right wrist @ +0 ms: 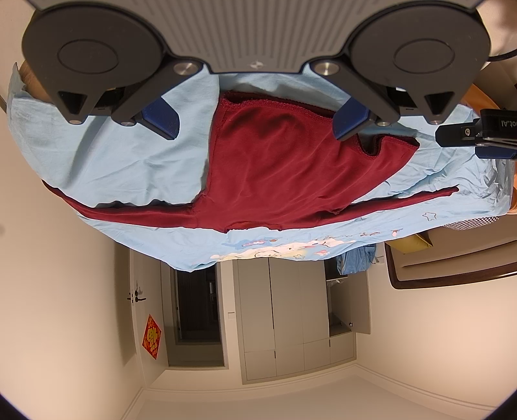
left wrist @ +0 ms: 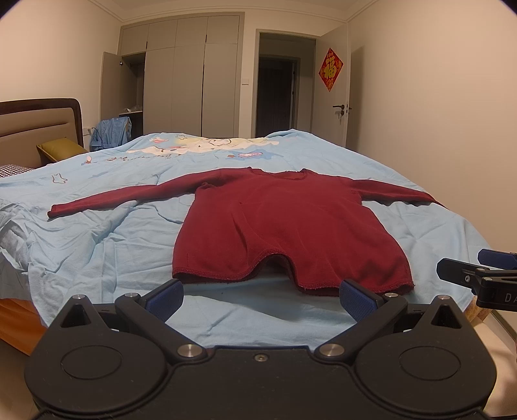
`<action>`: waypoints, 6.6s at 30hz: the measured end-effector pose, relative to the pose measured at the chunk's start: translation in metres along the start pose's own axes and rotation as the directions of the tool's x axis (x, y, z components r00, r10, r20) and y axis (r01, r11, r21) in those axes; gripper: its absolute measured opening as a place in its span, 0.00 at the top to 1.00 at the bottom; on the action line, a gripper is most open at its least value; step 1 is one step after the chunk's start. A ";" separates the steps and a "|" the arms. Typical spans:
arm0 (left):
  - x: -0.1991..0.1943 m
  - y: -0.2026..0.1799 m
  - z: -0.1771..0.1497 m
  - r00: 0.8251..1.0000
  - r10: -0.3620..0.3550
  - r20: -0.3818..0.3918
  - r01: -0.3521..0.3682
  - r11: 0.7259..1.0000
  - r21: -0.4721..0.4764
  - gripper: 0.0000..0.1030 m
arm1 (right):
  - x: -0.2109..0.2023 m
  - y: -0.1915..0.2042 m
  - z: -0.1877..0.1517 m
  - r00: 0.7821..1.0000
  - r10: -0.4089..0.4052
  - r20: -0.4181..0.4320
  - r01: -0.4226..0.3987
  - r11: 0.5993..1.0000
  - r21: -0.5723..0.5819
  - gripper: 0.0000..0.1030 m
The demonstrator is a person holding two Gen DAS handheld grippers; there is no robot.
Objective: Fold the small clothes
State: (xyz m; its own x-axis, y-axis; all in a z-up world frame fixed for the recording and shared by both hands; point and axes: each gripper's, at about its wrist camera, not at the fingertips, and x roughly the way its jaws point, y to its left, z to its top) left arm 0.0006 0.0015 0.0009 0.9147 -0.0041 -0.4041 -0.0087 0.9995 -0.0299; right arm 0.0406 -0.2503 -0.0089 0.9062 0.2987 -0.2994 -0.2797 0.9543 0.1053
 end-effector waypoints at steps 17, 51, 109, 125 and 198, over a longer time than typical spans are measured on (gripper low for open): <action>0.024 0.004 0.003 0.994 0.005 -0.107 -0.005 1.000 -0.005 0.01 | 0.017 0.002 0.003 0.994 0.010 -0.106 -0.012 1.000 -0.019 0.00; 0.222 -0.036 0.120 0.980 0.066 -0.186 -0.059 0.997 0.040 0.01 | 0.163 -0.132 0.065 0.965 -0.172 -0.197 0.202 0.968 0.147 0.00; 0.410 -0.087 0.104 0.986 -0.076 -0.151 0.075 0.997 -0.011 0.01 | 0.301 -0.390 0.057 0.846 -0.503 -0.178 0.404 0.387 0.829 0.34; 0.367 -0.048 0.150 0.992 -0.066 -0.104 0.055 0.993 -0.105 0.01 | 0.317 -0.365 0.092 0.779 -0.624 -0.063 0.496 0.552 0.670 0.92; 0.414 0.016 0.164 0.996 0.071 -0.045 -0.072 0.997 -0.025 0.73 | 0.424 -0.098 0.127 0.993 -0.088 -0.076 0.072 0.980 -0.187 0.04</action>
State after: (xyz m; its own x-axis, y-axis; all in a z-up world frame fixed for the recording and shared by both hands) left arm 0.4453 0.0206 -0.0169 0.8925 0.0655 -0.4463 -0.0848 0.9961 -0.0234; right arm 0.4925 -0.2187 -0.0255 0.9004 0.2139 -0.3787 -0.2681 0.9586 -0.0959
